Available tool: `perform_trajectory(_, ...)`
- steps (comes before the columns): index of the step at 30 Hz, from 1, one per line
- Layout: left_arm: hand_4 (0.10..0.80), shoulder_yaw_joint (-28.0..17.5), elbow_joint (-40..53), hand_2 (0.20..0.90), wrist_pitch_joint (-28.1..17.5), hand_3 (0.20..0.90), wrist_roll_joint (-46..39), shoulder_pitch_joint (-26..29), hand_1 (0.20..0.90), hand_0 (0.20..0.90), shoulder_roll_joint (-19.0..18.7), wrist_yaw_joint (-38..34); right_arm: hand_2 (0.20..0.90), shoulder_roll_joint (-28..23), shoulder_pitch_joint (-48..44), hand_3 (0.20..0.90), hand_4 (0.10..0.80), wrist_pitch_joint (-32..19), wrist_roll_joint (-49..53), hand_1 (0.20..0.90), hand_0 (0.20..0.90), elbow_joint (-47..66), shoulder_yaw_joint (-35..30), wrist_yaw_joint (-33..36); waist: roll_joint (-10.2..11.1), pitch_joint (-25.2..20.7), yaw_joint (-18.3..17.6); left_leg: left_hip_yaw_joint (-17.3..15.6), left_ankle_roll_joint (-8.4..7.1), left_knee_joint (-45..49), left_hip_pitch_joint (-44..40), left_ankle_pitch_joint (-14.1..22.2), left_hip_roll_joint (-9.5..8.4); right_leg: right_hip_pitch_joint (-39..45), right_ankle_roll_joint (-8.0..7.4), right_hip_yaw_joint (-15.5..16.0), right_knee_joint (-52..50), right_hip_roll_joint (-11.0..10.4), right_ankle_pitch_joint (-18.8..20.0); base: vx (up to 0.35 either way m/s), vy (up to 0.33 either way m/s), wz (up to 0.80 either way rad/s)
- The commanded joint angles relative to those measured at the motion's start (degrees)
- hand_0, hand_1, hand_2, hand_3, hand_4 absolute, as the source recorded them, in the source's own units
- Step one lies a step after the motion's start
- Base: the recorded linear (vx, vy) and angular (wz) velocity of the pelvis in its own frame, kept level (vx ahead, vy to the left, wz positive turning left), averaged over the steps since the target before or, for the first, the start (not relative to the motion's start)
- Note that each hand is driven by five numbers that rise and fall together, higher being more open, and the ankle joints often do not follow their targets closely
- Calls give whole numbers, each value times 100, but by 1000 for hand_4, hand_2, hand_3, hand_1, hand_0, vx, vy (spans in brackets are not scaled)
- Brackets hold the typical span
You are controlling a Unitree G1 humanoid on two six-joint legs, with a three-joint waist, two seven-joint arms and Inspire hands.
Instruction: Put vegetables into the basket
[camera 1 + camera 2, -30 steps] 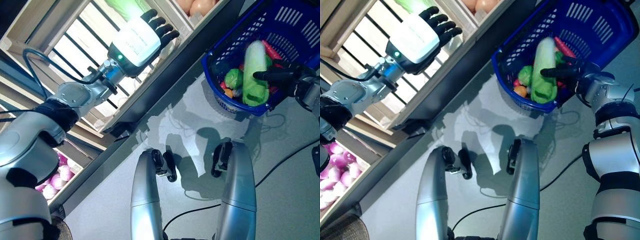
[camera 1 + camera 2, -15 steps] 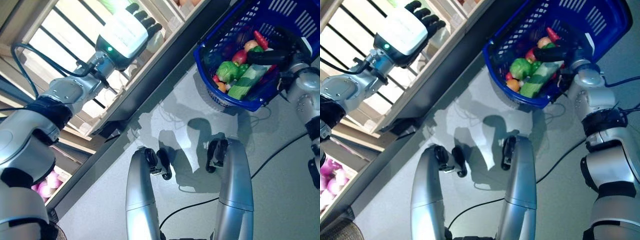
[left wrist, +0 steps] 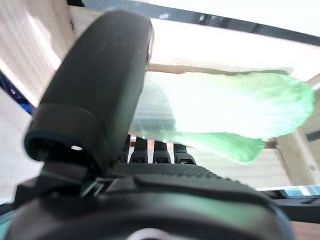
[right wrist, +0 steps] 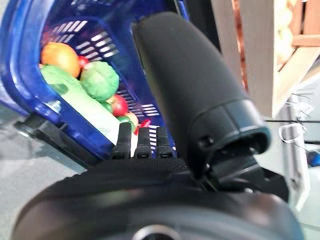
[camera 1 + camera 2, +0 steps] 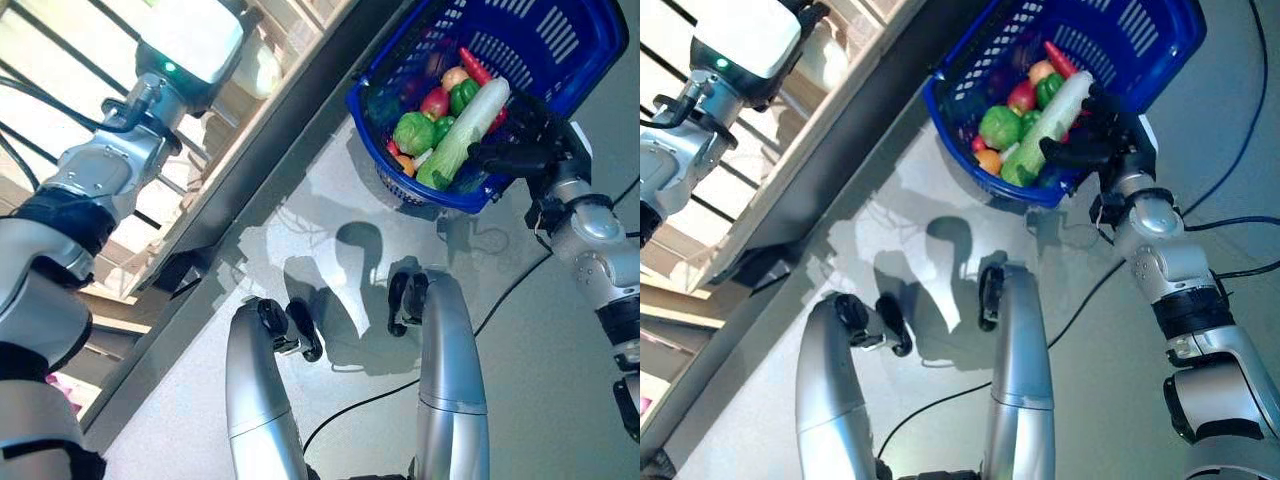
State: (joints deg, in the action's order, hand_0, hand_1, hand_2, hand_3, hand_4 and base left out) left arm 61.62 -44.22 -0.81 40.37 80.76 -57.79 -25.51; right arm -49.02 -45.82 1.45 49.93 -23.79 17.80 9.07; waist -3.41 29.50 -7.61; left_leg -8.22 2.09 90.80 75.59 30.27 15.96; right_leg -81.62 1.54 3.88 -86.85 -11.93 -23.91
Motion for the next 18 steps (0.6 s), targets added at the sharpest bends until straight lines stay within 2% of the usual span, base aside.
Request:
perform_trajectory(1, 800, -355, -406, 900, 514, 900, -101, 403, 900, 900, -377, 365, 900, -33, 27, 900, 800, -698, 39, 900, 900, 356, -759, -280, 134, -339, -80, 34, 49, -127, 161, 256, 8, 247, 16, -19, 202, -302, -84, 22, 26, -15)
perform_trajectory(5, 800, -259, -477, 900, 640, 900, -217, 499, 900, 900, -306, 1022, 900, 3, 11, 900, 800, -671, -26, 900, 900, 482, -759, -279, 143, -326, -85, 48, 59, -77, 303, 232, 58, 111, 0, -20, 173, -311, -37, 15, 13, -6)
perform_trajectory(12, 800, -222, -541, 900, 368, 900, -253, 461, 900, 900, -271, 1608, 900, 18, 91, 900, 800, -751, 41, 900, 900, 647, -821, -350, 120, -304, -102, 51, 62, -83, 377, 194, 110, 46, -13, -14, 158, -365, -28, 6, -4, -3)
perform_trajectory(18, 800, -237, -652, 900, 620, 900, -639, 396, 900, 900, -267, 2095, 900, 41, -19, 900, 800, -845, -62, 900, 900, 795, -789, -368, 95, -310, -74, 27, 49, -181, 277, 159, 127, 153, -4, 31, 249, -412, -37, -5, -16, 1)
